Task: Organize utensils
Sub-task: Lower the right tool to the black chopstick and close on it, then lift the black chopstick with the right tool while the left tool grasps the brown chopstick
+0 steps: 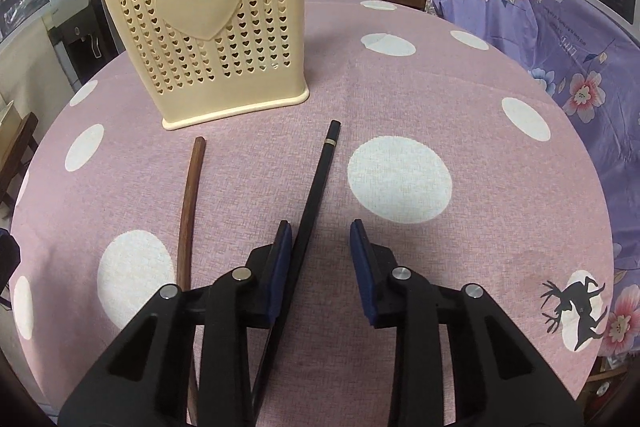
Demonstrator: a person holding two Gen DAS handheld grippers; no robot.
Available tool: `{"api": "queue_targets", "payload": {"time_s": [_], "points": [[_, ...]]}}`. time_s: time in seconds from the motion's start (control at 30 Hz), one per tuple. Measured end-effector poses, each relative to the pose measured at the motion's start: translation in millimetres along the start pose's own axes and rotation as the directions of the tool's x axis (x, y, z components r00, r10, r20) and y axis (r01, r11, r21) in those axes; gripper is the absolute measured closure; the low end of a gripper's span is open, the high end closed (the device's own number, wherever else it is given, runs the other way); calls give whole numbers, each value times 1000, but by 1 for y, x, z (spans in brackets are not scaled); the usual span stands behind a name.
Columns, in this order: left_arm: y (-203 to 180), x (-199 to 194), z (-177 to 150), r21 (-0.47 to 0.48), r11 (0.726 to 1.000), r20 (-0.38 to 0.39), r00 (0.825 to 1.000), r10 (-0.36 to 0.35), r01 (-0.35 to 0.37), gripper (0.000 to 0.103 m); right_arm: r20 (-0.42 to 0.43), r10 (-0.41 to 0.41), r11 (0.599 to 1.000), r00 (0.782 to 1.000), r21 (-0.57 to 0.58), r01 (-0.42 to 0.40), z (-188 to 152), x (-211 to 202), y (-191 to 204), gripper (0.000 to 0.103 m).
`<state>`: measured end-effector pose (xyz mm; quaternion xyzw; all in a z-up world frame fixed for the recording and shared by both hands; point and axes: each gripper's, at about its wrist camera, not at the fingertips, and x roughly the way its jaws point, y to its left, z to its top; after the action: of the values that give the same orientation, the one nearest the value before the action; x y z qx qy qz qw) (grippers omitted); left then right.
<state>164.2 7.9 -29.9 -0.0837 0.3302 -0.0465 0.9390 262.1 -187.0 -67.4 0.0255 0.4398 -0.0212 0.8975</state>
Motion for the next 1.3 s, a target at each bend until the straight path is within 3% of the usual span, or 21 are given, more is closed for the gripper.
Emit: {"api": "queue_targets", "payload": {"time_s": [0.43,0.7,0.83,1.0,1.3], "points": [[-8,0,-1,12,1000,-8,1000,-10,10,31,-10,44,999,999,11,-44,18,13,-6,78],[-15,2,-1,28,1000,-15,1000,-10,10,31,-4,49,998,999,31,-49,38,29,-7,92],[-21,5,0,38,999,-21,1000,-15,15,31,-1,55,998,998,35,-55,41,32,-7,93],[-31,13,3,48,998,-42,998,-36,38,31,0,114,989,993,93,-114,38,31,-16,95],[-70,47,13,91,989,-137,985,-104,117,49,56,213,962,975,160,-219,28,-1,-35,95]]}}
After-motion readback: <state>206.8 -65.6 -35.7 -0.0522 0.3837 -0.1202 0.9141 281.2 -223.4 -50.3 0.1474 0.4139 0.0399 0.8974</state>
